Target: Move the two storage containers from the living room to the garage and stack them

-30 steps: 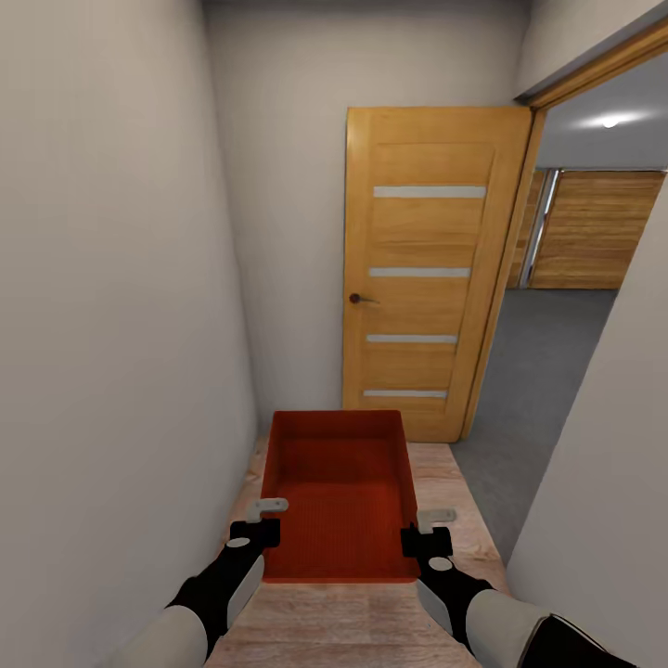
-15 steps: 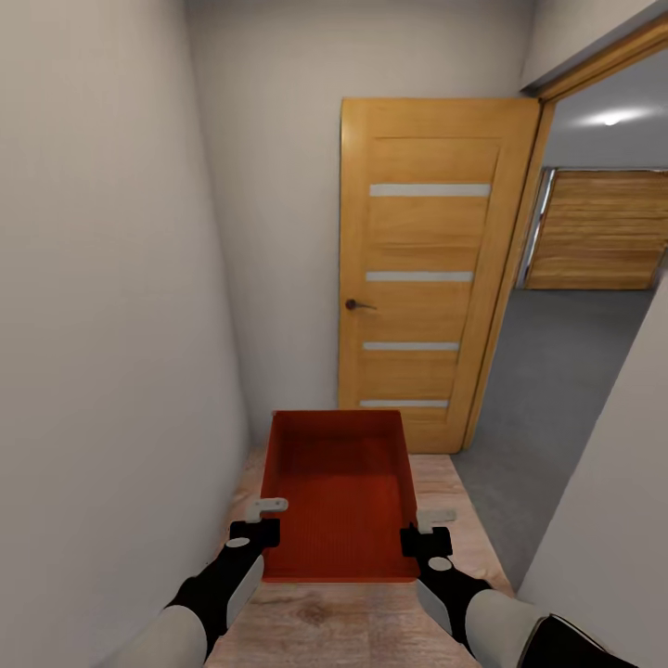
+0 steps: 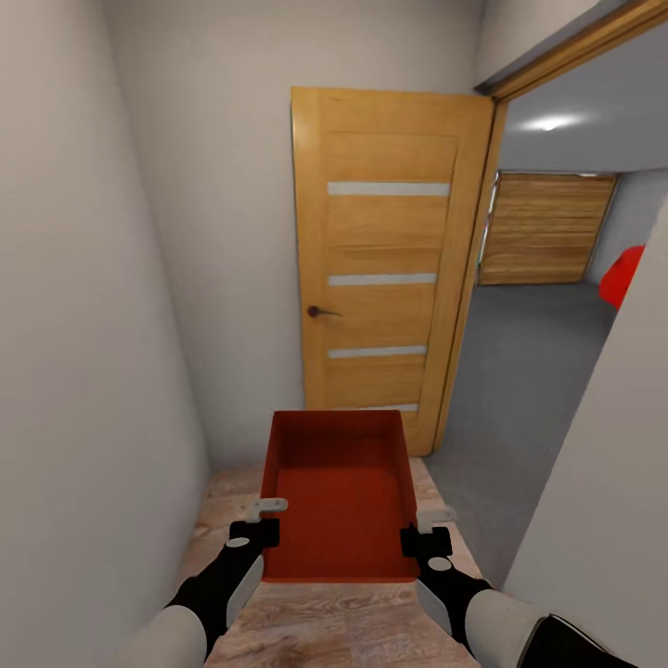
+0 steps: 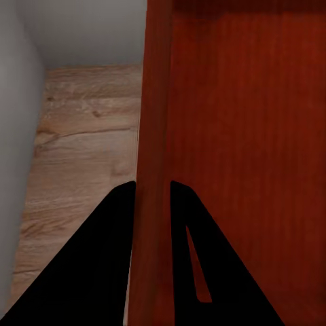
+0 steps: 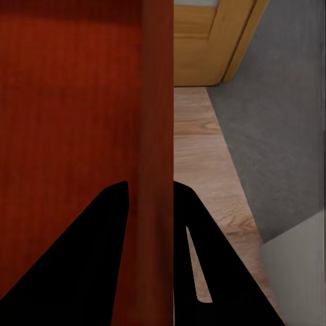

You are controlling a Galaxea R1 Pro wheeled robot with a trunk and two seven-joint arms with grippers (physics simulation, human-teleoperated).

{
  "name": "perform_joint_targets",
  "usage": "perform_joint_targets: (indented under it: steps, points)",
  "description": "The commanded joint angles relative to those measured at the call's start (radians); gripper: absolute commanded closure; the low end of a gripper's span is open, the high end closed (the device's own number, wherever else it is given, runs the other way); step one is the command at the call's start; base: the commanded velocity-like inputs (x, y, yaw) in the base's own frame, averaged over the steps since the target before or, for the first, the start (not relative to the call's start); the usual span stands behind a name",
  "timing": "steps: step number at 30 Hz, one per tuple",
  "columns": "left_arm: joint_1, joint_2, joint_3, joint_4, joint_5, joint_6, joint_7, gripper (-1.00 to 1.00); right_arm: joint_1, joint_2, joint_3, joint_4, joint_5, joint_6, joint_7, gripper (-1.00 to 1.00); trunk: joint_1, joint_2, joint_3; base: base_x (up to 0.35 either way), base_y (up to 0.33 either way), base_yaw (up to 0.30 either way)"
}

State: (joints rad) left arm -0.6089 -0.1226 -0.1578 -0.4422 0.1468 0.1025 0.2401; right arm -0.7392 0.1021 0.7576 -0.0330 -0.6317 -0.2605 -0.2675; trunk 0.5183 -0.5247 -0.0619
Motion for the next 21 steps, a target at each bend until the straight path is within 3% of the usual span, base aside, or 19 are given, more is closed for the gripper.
perform_joint_targets:
  steps: [1, 21]
  points:
    - [0.000, 0.009, 0.011, -0.001, 0.006, 0.008, 0.015, 1.00, -0.002, -0.007, -0.067, -0.001, -0.005, -0.010, -0.003, 1.00, 0.001, -0.002, -0.002, 0.319, 0.171, -0.284]
    - [0.000, 0.008, 0.011, -0.001, 0.007, 0.007, 0.014, 1.00, -0.002, -0.007, -0.067, -0.001, -0.005, -0.010, -0.003, 1.00, 0.001, -0.002, -0.002, 0.316, 0.185, -0.285]
